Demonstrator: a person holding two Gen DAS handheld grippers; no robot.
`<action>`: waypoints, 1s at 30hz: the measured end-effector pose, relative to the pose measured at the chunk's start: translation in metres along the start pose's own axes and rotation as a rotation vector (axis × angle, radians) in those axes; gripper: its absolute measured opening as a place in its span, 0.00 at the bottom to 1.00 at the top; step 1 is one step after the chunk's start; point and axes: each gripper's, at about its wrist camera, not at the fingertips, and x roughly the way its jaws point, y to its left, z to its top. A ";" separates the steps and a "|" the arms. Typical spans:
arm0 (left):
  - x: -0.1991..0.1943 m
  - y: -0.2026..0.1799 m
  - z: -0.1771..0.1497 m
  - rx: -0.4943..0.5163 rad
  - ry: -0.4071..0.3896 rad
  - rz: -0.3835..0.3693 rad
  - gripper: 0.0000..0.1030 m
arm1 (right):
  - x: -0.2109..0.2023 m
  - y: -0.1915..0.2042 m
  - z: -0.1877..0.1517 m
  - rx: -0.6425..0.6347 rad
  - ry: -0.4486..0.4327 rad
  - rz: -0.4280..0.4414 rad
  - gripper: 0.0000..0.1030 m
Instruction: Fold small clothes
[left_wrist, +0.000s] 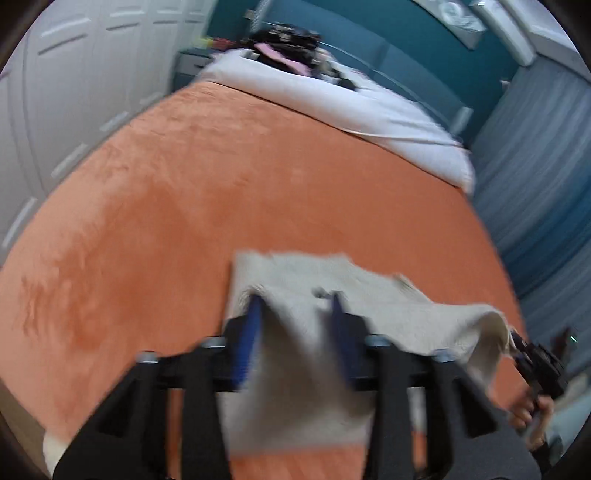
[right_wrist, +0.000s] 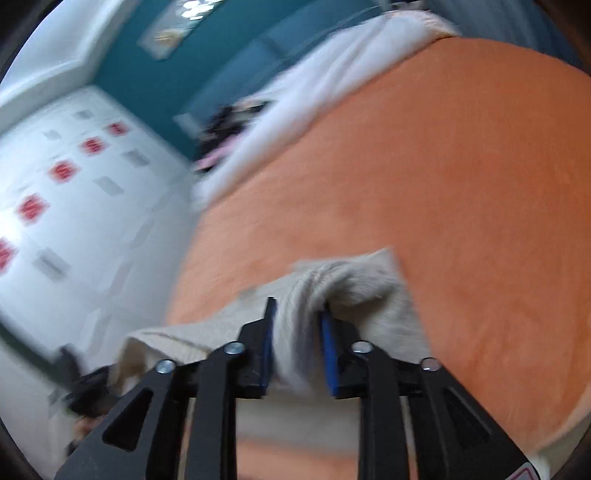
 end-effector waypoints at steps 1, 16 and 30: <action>0.025 0.002 0.005 -0.021 0.006 0.042 0.61 | 0.015 0.002 0.000 -0.007 0.005 -0.052 0.28; 0.107 0.006 -0.031 -0.041 0.184 0.151 0.21 | 0.061 -0.033 -0.032 0.005 0.109 -0.187 0.09; 0.124 0.038 -0.027 -0.005 0.213 0.255 0.09 | 0.089 -0.035 -0.019 -0.049 0.190 -0.194 0.10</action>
